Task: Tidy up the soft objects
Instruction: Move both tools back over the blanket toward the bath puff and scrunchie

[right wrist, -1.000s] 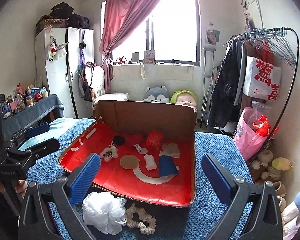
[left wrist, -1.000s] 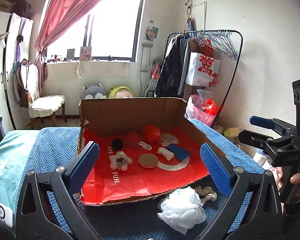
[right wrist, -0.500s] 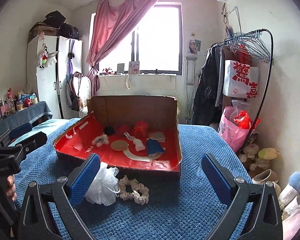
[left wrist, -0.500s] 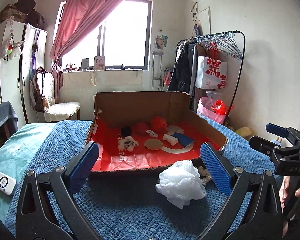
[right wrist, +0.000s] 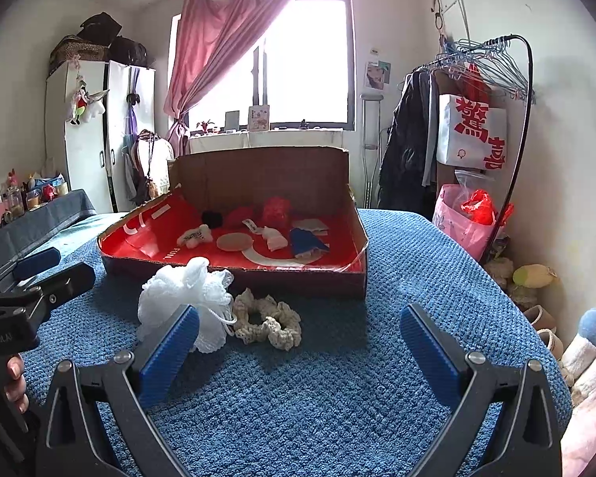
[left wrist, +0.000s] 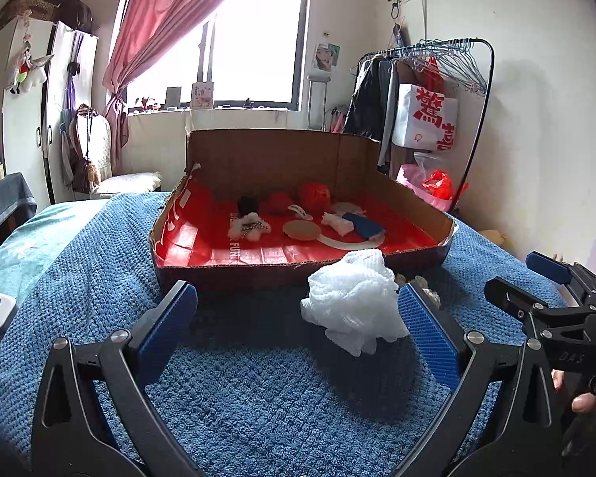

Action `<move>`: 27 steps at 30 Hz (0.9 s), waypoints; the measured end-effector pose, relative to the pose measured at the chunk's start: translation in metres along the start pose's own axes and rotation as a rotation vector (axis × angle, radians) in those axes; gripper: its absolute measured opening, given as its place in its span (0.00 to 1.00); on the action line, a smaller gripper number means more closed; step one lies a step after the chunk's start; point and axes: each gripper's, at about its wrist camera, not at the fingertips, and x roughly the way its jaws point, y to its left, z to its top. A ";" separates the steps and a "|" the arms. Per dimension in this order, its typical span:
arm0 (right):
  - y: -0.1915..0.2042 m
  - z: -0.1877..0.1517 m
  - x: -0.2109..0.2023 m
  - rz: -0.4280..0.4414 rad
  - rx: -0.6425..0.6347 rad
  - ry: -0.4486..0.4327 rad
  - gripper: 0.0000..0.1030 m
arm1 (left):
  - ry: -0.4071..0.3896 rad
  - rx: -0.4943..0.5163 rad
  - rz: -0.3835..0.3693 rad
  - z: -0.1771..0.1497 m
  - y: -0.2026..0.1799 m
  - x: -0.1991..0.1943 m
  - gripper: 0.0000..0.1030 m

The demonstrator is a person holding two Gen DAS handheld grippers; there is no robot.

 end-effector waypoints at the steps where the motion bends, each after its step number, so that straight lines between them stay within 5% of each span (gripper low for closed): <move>1: 0.000 -0.003 0.001 -0.003 0.001 0.004 1.00 | 0.005 0.000 0.003 -0.003 0.000 0.001 1.00; 27: -0.008 -0.033 0.024 -0.007 0.042 0.112 1.00 | 0.134 -0.020 0.018 -0.035 0.006 0.029 1.00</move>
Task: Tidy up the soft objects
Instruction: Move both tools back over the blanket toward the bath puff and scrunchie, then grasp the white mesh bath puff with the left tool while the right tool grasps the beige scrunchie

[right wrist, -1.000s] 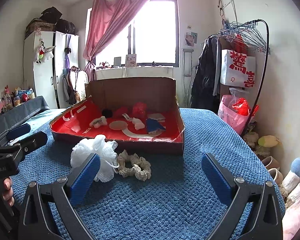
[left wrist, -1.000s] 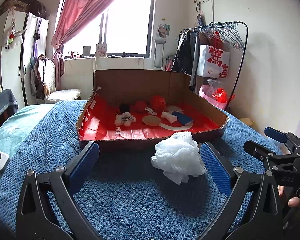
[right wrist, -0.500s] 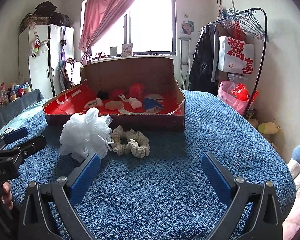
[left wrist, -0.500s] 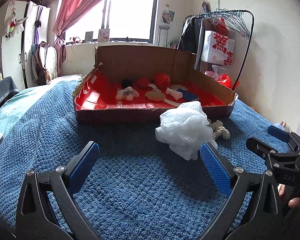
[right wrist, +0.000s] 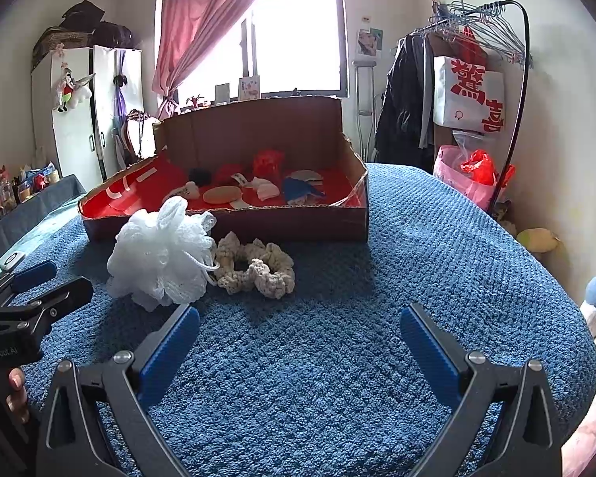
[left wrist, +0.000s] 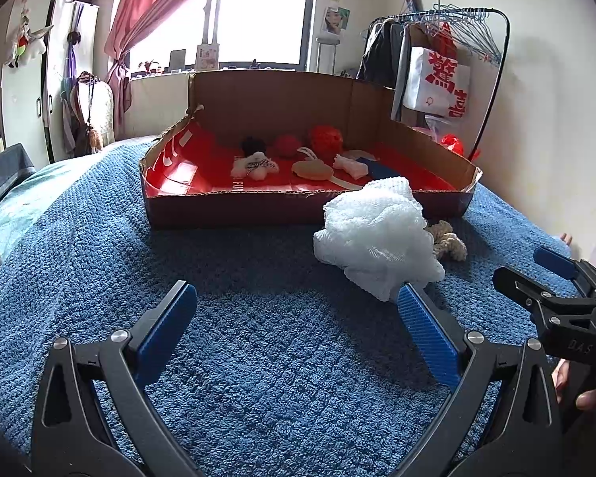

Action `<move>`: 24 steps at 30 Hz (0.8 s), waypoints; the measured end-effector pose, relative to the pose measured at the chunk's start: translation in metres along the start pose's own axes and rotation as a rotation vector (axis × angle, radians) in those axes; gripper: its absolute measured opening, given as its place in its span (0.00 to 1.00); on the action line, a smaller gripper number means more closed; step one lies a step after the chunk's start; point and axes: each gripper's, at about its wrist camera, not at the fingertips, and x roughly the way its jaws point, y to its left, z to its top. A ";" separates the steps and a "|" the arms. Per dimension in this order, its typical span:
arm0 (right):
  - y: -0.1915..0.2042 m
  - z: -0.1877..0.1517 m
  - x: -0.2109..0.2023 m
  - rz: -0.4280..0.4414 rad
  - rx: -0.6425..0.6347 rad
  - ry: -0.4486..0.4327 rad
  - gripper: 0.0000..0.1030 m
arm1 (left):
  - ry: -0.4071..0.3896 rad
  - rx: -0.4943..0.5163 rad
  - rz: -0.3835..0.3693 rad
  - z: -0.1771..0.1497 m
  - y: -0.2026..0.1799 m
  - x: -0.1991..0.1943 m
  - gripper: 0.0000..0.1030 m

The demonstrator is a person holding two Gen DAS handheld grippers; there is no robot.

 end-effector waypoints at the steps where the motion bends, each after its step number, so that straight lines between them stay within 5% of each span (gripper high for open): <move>1: 0.000 0.000 0.000 0.001 0.000 0.002 1.00 | 0.002 0.001 0.000 0.000 0.000 0.000 1.00; 8: -0.002 0.007 0.006 0.017 -0.002 0.026 1.00 | 0.032 -0.005 -0.047 0.011 -0.001 0.004 1.00; 24: -0.012 0.051 0.074 0.206 -0.114 0.268 0.95 | 0.173 0.083 -0.268 0.059 -0.031 0.049 0.99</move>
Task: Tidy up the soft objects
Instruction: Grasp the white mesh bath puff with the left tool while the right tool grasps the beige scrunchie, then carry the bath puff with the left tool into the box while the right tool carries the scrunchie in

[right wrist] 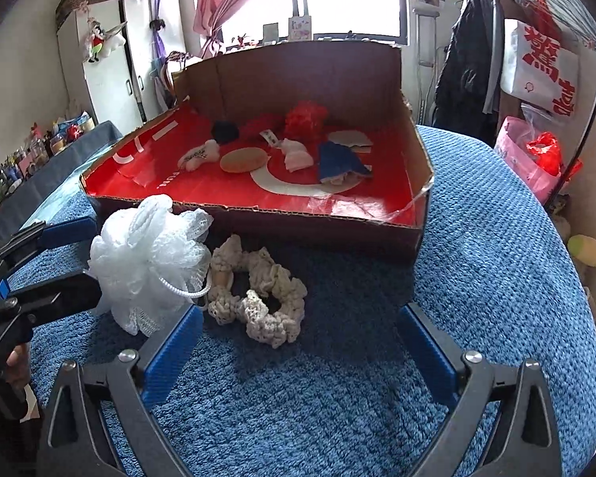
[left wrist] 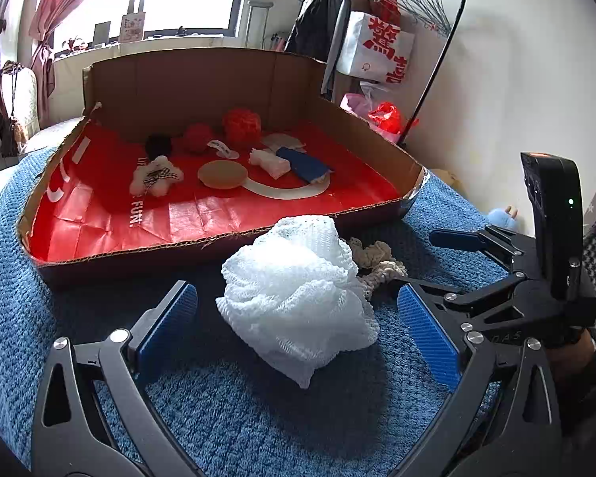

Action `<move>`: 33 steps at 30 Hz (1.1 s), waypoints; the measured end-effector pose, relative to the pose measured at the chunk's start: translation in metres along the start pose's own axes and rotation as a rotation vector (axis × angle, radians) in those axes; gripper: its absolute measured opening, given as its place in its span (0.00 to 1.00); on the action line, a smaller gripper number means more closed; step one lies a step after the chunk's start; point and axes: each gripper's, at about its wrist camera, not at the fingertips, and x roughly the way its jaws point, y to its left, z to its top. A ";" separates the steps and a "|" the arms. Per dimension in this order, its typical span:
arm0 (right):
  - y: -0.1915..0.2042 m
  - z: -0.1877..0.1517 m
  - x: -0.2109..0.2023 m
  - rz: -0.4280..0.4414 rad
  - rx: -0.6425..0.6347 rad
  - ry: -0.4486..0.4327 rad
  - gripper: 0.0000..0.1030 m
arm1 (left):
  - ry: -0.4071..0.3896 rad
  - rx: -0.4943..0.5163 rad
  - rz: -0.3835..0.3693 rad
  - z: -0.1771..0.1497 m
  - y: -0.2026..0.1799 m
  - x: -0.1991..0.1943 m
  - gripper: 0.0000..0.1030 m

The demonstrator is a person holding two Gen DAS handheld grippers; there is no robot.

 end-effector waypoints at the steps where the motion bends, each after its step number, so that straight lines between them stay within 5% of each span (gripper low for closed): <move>1: 0.000 0.002 0.005 0.014 -0.013 0.020 0.92 | 0.015 0.008 -0.007 0.002 0.000 0.005 0.97; 4: 0.000 0.009 0.022 0.071 -0.047 0.075 0.76 | 0.084 0.015 -0.043 0.003 0.001 0.023 0.74; 8: 0.002 0.012 0.028 0.211 -0.058 0.086 0.27 | 0.099 0.004 -0.067 0.001 0.009 0.031 0.54; 15: -0.001 0.018 -0.009 0.297 0.026 -0.032 0.24 | 0.044 0.045 -0.062 0.009 0.013 -0.002 0.46; 22: -0.002 0.031 -0.032 0.265 0.051 -0.112 0.24 | -0.043 0.040 -0.045 0.031 0.029 -0.037 0.46; 33: -0.010 0.076 -0.008 0.256 0.080 -0.119 0.24 | -0.027 0.034 0.025 0.076 0.068 -0.003 0.46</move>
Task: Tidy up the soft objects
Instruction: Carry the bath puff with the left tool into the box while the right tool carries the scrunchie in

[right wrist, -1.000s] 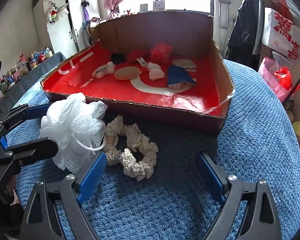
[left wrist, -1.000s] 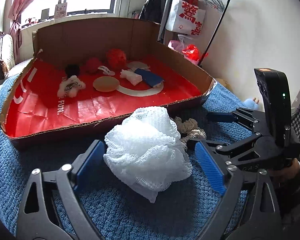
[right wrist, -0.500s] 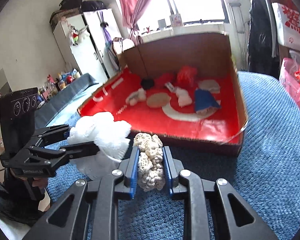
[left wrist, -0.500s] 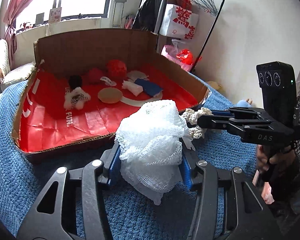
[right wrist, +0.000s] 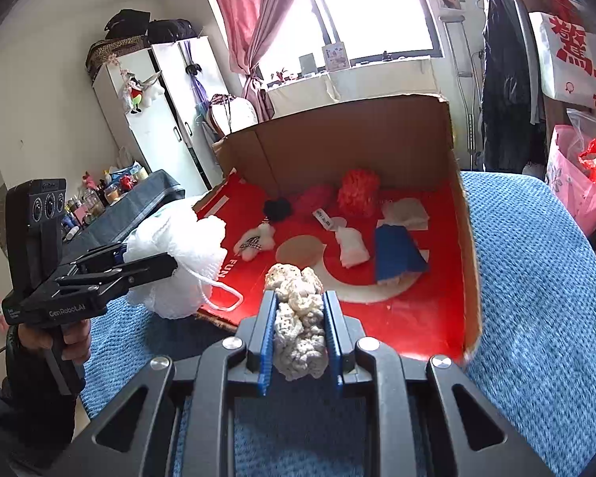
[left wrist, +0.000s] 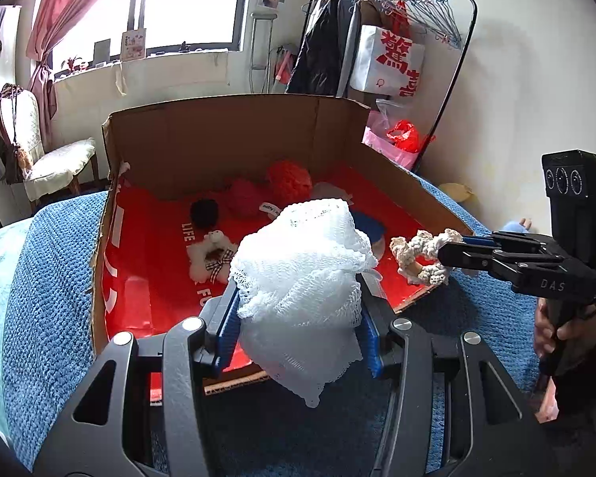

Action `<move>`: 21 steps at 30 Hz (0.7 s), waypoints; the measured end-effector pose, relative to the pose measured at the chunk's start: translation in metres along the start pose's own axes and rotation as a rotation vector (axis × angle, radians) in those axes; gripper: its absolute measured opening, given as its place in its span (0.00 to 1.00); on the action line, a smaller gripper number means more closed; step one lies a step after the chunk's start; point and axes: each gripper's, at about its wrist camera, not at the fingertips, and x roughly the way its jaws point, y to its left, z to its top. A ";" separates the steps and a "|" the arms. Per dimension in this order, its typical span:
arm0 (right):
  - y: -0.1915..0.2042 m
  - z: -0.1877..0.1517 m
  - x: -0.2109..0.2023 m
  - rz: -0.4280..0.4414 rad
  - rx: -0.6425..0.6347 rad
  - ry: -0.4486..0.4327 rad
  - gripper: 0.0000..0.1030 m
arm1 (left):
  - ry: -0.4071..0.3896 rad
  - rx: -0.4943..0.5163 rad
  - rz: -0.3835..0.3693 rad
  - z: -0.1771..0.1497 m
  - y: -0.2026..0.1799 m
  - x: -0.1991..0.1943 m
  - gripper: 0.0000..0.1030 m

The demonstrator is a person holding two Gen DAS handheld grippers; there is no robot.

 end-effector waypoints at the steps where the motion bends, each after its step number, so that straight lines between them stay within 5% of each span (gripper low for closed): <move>1: -0.002 0.003 0.006 0.001 0.003 0.005 0.24 | 0.010 -0.005 -0.003 0.002 0.003 0.005 0.46; 21: -0.020 0.016 0.073 -0.023 0.023 0.125 0.24 | 0.127 -0.007 0.021 0.006 0.030 0.068 0.46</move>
